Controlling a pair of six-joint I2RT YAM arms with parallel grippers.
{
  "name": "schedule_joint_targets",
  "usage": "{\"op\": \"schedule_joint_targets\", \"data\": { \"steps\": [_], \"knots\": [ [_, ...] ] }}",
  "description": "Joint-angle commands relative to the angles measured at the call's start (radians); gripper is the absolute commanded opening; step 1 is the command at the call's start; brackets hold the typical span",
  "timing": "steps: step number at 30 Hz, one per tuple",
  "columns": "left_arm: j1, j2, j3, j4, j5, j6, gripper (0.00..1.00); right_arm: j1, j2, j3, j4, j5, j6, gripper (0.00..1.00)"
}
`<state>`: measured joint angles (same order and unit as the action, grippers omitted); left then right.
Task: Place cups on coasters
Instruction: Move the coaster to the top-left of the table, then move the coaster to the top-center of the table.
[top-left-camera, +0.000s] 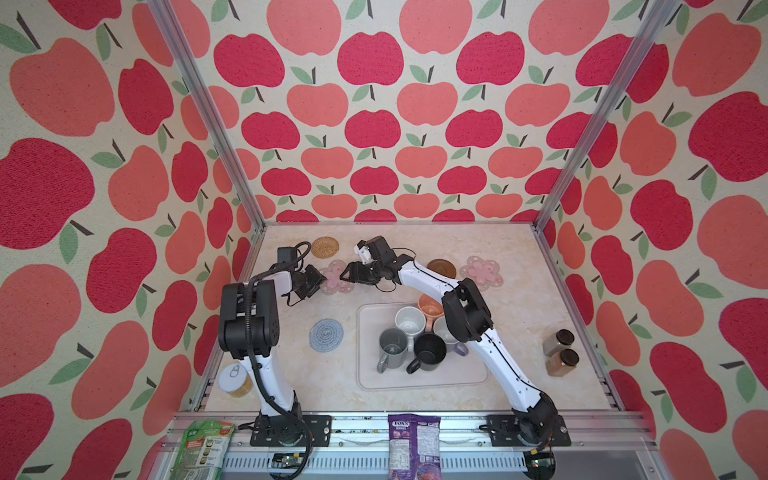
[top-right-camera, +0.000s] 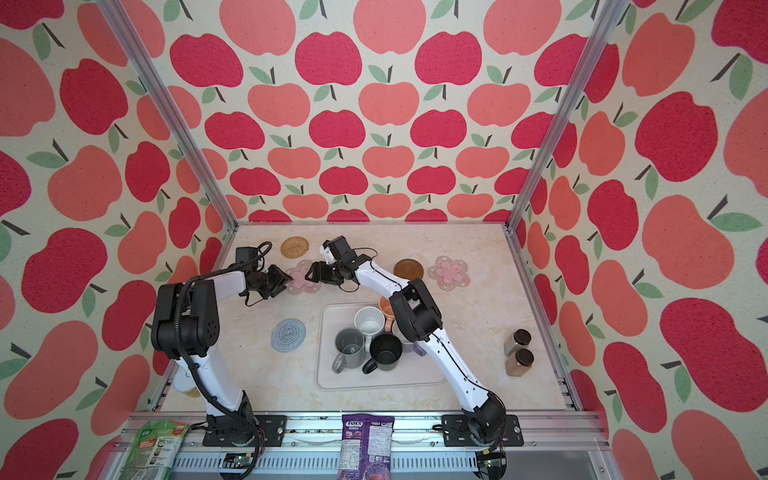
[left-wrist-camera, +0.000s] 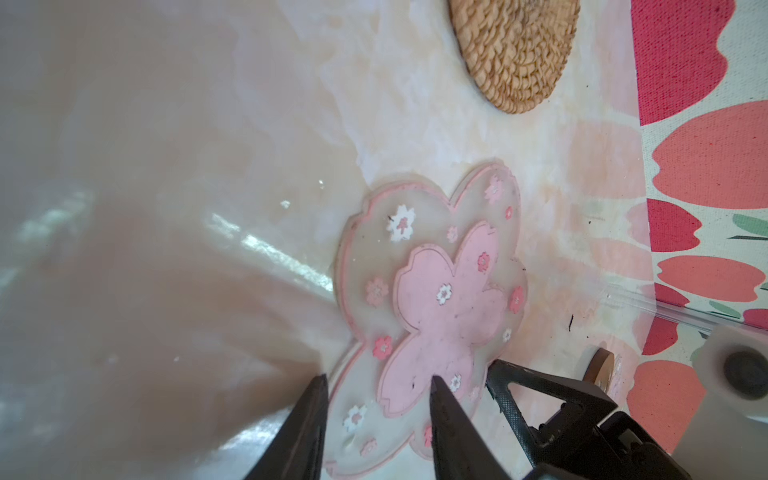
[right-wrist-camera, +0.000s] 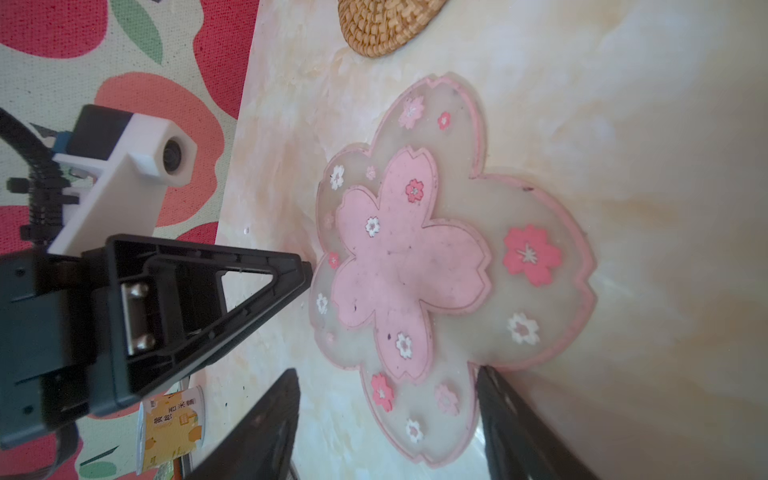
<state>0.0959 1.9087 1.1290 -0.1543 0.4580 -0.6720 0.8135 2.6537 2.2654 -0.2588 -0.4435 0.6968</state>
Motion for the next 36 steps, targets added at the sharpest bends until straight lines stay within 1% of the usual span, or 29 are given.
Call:
{"op": "schedule_joint_targets", "data": {
  "steps": [1,7,11,15,20,24,31,36],
  "knots": [
    [0.001,-0.032,0.057,-0.082,-0.042,0.047,0.43,0.000,-0.014,-0.088,-0.030,-0.011,0.004,0.70],
    [-0.001,-0.041,0.143,-0.196,-0.115,0.095,0.44,-0.048,-0.120,-0.274,0.136,-0.004,0.083,0.71],
    [-0.004,-0.037,0.185,-0.215,-0.135,0.115,0.44,-0.074,-0.182,-0.339,0.158,0.007,0.074,0.71],
    [-0.008,0.008,0.255,-0.217,-0.125,0.126,0.42,-0.103,-0.260,-0.411,0.159,0.033,0.034,0.71],
    [-0.016,0.070,0.335,-0.206,-0.135,0.122,0.31,-0.143,-0.362,-0.508,0.166,0.059,-0.018,0.71],
    [-0.028,0.132,0.417,-0.221,-0.180,0.139,0.26,-0.168,-0.428,-0.558,0.163,0.062,-0.055,0.71],
    [-0.060,0.264,0.571,-0.238,-0.266,0.173,0.18,-0.193,-0.510,-0.556,0.079,0.102,-0.173,0.71],
    [-0.081,0.378,0.711,-0.284,-0.335,0.171,0.15,-0.196,-0.549,-0.519,-0.067,0.195,-0.323,0.71]
  ]
}}
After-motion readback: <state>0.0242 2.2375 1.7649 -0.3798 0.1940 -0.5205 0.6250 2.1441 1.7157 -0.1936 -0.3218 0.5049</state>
